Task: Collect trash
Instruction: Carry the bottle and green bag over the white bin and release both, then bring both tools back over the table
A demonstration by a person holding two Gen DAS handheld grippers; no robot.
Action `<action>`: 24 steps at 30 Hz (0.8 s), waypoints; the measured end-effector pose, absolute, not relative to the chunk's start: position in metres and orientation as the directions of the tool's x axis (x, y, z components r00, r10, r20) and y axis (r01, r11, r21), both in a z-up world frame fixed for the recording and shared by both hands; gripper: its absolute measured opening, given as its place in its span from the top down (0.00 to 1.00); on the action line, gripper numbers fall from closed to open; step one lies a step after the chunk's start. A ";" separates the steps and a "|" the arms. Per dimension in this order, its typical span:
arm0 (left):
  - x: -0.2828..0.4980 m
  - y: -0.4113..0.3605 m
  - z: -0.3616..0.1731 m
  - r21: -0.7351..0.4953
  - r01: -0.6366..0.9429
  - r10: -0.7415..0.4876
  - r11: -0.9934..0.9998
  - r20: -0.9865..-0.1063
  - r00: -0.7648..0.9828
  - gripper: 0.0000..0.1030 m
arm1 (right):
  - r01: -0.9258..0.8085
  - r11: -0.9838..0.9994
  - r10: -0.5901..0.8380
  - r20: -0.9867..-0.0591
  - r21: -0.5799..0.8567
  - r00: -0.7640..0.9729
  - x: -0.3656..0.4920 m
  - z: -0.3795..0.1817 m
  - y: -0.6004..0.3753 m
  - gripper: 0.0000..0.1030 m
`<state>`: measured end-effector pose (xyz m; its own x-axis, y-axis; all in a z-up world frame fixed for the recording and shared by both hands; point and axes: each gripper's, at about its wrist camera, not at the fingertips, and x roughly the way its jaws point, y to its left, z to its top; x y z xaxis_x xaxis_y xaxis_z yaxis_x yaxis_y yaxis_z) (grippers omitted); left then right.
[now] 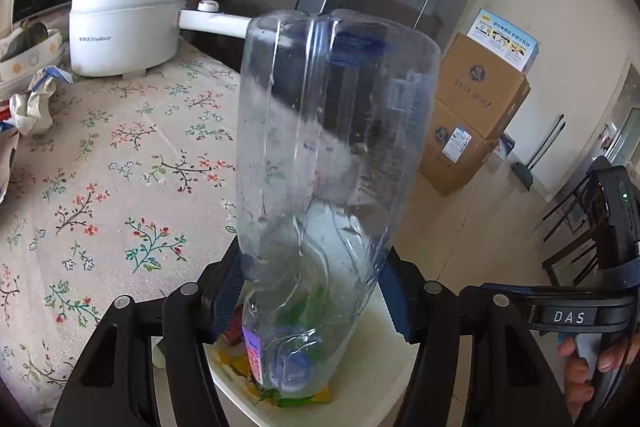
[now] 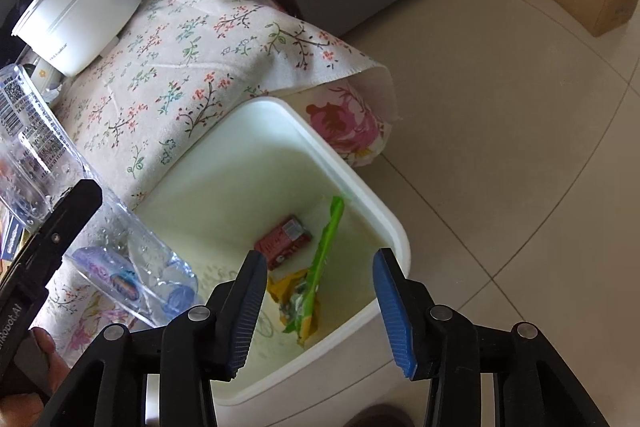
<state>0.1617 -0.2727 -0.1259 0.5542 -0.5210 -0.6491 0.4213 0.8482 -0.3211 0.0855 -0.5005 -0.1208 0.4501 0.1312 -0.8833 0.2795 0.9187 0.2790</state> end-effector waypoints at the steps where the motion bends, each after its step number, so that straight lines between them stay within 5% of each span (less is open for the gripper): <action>1: 0.165 -0.273 -0.131 -0.326 0.410 -0.514 0.852 -0.671 0.533 0.37 | 0.280 0.920 0.126 -0.884 0.275 0.451 0.085 -0.120 -0.501 0.51; 7: 0.176 -0.260 -0.138 -0.336 0.349 -0.475 0.875 -0.736 0.482 0.20 | 0.295 0.915 0.118 -0.881 0.276 0.457 0.084 -0.116 -0.504 0.40; 24: 0.160 -0.159 -0.079 -0.137 0.293 -0.298 0.946 -0.726 0.620 0.14 | 0.175 0.961 0.101 -0.859 0.215 0.502 0.106 -0.082 -0.442 0.25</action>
